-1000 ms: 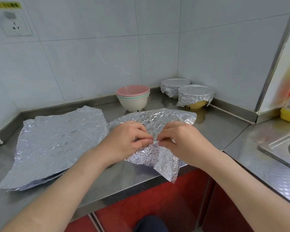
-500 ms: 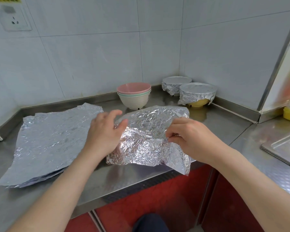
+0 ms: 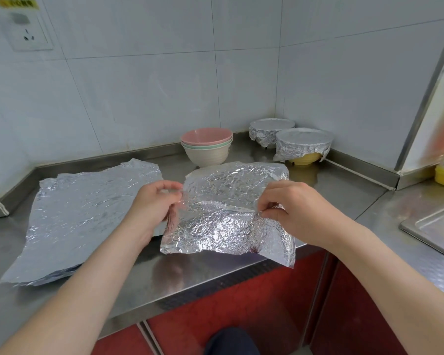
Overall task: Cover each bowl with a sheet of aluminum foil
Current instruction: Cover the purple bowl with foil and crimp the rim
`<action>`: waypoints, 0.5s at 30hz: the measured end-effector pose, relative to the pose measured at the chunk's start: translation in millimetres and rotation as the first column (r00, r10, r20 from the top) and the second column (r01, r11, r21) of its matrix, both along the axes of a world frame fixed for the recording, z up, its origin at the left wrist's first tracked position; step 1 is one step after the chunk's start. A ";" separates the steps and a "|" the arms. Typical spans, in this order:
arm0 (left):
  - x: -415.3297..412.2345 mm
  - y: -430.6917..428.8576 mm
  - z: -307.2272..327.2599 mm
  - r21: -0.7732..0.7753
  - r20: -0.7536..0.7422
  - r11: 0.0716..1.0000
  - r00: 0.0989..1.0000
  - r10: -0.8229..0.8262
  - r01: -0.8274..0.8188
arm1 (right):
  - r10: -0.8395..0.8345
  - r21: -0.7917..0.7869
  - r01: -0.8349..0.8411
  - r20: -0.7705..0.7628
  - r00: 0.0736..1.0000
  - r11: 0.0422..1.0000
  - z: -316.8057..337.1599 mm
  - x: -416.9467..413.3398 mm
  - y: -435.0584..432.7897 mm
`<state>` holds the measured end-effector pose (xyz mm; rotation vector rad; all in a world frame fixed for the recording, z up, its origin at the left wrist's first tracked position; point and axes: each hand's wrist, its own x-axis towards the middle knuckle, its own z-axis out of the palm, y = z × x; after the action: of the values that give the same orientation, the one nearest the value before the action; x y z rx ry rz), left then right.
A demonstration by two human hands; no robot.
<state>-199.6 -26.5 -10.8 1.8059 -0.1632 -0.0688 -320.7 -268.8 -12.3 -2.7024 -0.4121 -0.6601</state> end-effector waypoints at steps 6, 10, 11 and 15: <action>-30.8 -20.2 60.4 0.336 0.390 0.899 0.827 -0.404 0.281 | 0.029 -0.010 -0.029 -0.030 0.999 1.000 3.4 0.8 -2.1; -40.4 -37.9 43.1 0.679 0.243 0.637 0.706 -0.665 0.366 | -0.003 0.029 0.005 -0.090 0.996 1.000 9.7 -1.3 -12.2; -38.3 -39.3 36.9 0.686 0.251 0.630 0.696 -0.673 0.363 | -0.015 0.033 0.018 -0.108 0.994 0.999 11.8 -3.4 -16.5; -31.6 -35.9 20.6 0.706 0.328 0.632 0.643 -0.692 0.320 | -0.052 0.032 0.058 -0.160 0.986 0.998 19.2 -7.6 -25.1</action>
<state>-231.2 -62.4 9.8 2.3032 -1.2754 0.0142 -328.3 -293.8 6.9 -2.7155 -0.2834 -0.4568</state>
